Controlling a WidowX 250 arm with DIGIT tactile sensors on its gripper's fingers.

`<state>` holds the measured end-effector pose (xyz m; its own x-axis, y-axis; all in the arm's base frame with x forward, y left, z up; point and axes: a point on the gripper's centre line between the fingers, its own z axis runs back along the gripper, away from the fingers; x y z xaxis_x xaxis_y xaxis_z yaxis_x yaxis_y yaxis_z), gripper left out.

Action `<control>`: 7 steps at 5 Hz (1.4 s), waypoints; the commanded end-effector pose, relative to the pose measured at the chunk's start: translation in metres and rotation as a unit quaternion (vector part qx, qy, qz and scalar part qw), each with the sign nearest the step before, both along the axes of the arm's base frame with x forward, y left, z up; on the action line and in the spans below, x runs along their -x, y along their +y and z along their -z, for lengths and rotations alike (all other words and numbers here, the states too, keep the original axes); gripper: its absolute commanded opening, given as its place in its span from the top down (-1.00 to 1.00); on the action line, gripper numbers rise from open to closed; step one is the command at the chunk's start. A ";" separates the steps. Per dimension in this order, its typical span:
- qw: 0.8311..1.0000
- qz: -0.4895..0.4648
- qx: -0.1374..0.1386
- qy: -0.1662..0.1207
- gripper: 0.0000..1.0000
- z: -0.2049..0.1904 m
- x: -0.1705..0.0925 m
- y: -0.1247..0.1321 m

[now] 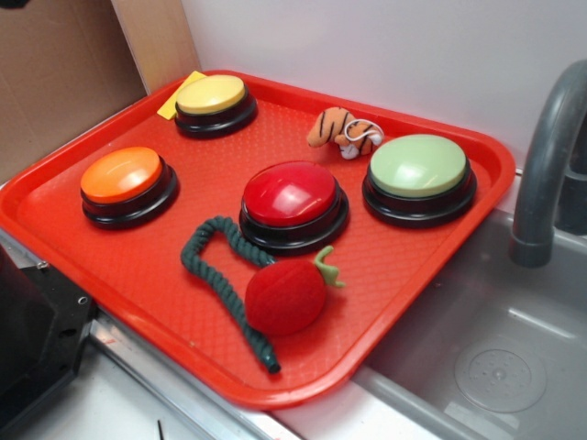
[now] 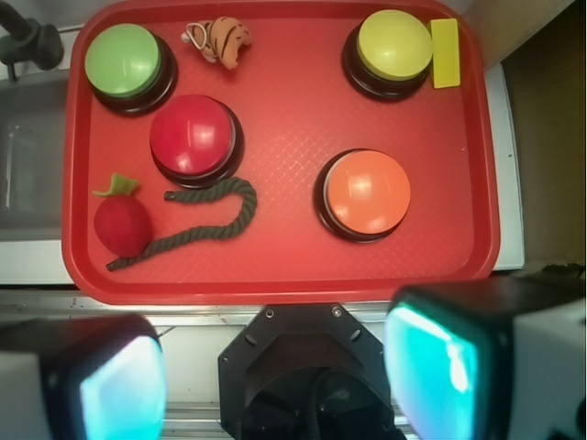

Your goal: Push the orange button.

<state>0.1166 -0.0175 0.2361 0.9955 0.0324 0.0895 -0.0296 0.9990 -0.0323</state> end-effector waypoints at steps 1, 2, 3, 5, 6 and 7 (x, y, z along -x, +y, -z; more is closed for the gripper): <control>1.000 0.000 0.000 0.000 -1.00 0.000 0.000 0.000; 0.991 -0.125 0.022 0.044 -1.00 0.048 -0.019 0.050; 0.975 -0.213 0.016 0.068 -1.00 0.071 -0.027 0.096; 0.951 -0.299 0.019 0.073 -1.00 0.122 -0.034 0.108; 0.968 -0.244 0.021 0.046 -1.00 0.144 -0.045 0.096; 0.984 -0.174 0.023 0.022 -1.00 0.162 -0.053 0.086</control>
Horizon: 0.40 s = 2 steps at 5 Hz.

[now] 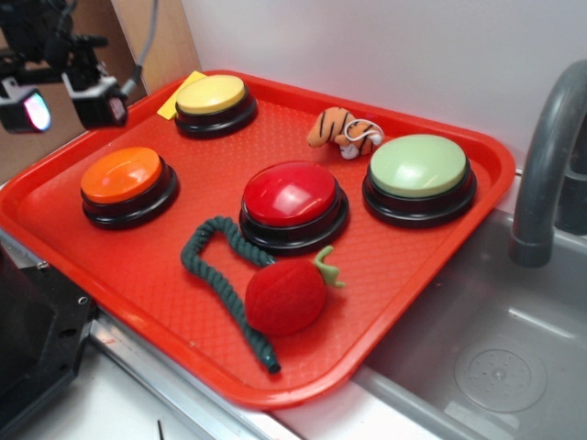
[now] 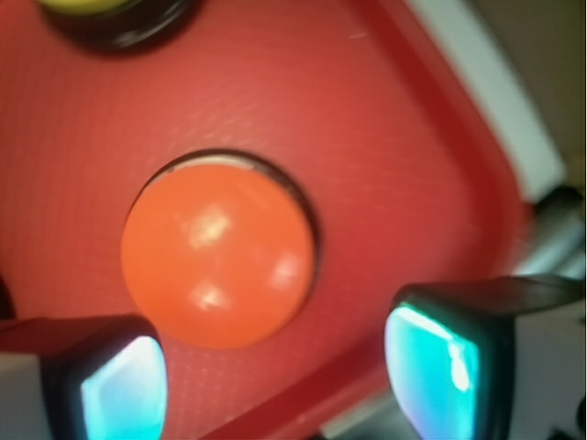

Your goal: Push the orange button.

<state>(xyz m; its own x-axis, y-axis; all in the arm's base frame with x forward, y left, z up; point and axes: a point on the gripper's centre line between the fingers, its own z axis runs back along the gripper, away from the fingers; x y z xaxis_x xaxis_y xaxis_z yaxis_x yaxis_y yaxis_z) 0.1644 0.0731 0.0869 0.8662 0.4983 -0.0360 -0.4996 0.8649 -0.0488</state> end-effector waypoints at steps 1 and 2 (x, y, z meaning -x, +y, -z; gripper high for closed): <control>0.995 0.093 0.002 -0.035 -1.00 0.026 -0.009 -0.007; 0.995 0.091 0.010 -0.029 -1.00 0.032 -0.005 -0.007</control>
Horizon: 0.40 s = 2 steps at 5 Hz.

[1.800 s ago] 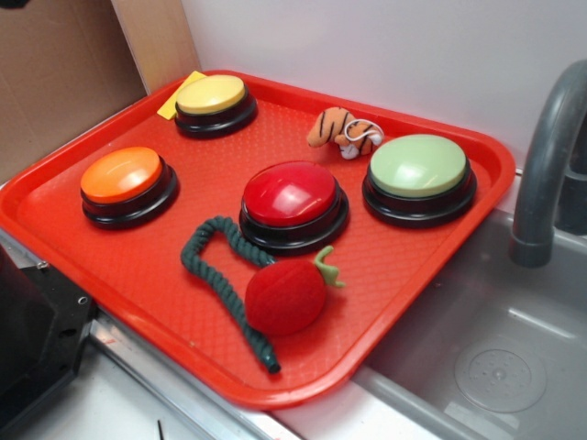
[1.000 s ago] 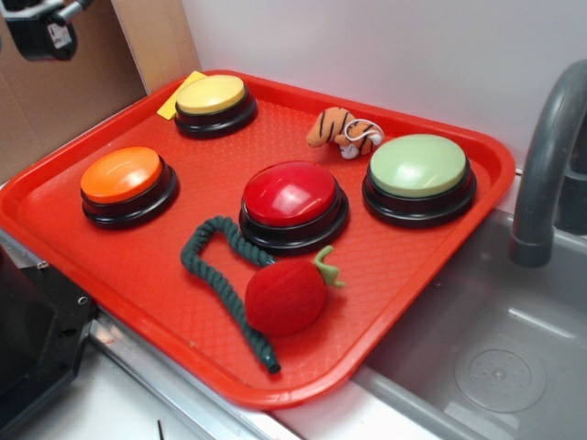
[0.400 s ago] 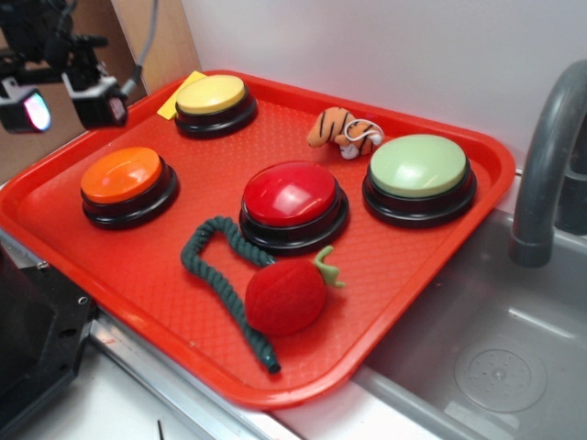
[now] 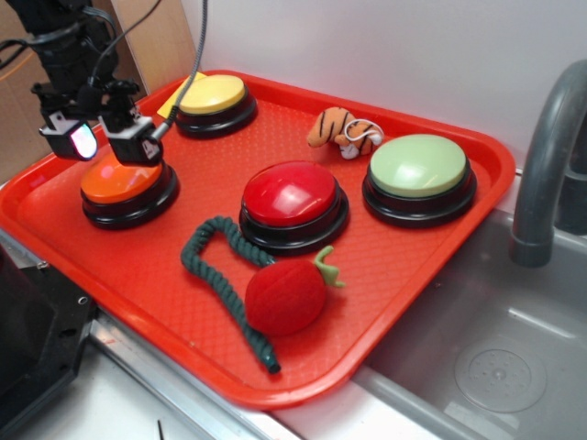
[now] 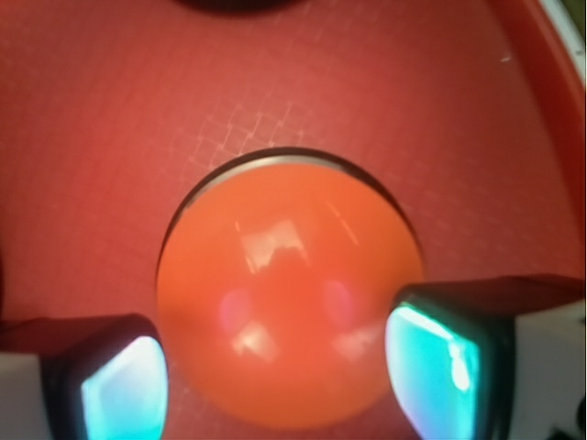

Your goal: Push the orange button.

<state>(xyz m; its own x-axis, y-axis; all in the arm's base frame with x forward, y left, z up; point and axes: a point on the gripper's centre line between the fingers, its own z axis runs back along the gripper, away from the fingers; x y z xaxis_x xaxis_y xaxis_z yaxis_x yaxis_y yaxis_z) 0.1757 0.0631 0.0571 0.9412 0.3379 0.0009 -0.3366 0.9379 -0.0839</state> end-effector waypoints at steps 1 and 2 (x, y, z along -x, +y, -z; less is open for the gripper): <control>1.000 0.004 -0.004 0.000 -1.00 0.001 0.007 0.003; 1.000 0.006 -0.010 0.001 -1.00 -0.001 0.007 0.000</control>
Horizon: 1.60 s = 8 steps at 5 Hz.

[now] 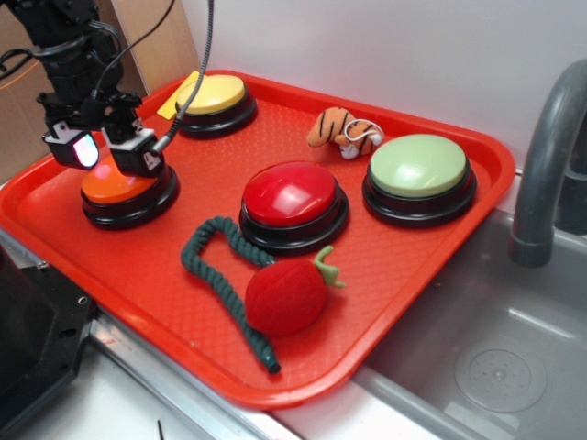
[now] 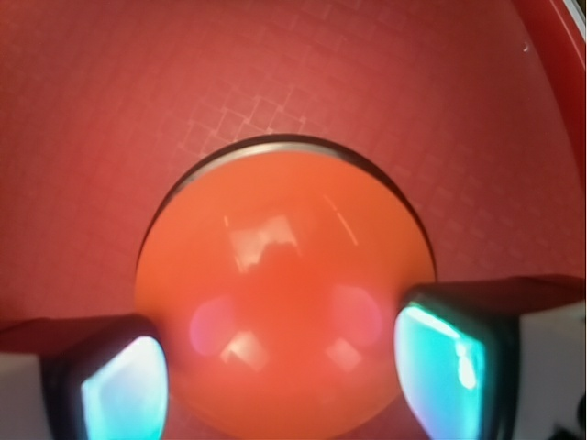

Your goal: Push the orange button.

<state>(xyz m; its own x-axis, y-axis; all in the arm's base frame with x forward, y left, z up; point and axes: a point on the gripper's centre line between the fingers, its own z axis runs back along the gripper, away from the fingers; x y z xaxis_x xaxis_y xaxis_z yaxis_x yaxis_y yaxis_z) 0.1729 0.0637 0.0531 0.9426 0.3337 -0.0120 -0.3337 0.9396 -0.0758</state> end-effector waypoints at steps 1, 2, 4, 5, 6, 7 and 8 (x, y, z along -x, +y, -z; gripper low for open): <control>1.000 0.005 -0.014 -0.015 -1.00 -0.017 0.005 -0.002; 0.999 0.003 -0.012 -0.029 -1.00 -0.037 0.008 -0.002; 1.000 0.008 -0.005 -0.016 -1.00 -0.063 0.012 -0.002; 1.000 0.002 -0.015 -0.023 -1.00 -0.072 0.014 -0.002; 1.000 0.005 -0.012 -0.023 -1.00 -0.077 0.014 -0.003; 1.000 0.004 -0.015 -0.023 -1.00 -0.082 0.014 -0.003; 0.999 -0.001 -0.024 -0.027 -1.00 -0.085 0.014 -0.003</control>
<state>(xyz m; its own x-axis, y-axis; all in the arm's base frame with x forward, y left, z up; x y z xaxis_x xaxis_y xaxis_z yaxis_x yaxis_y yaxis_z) 0.1580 0.0558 0.1262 0.9410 0.3383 0.0041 -0.3376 0.9399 -0.0513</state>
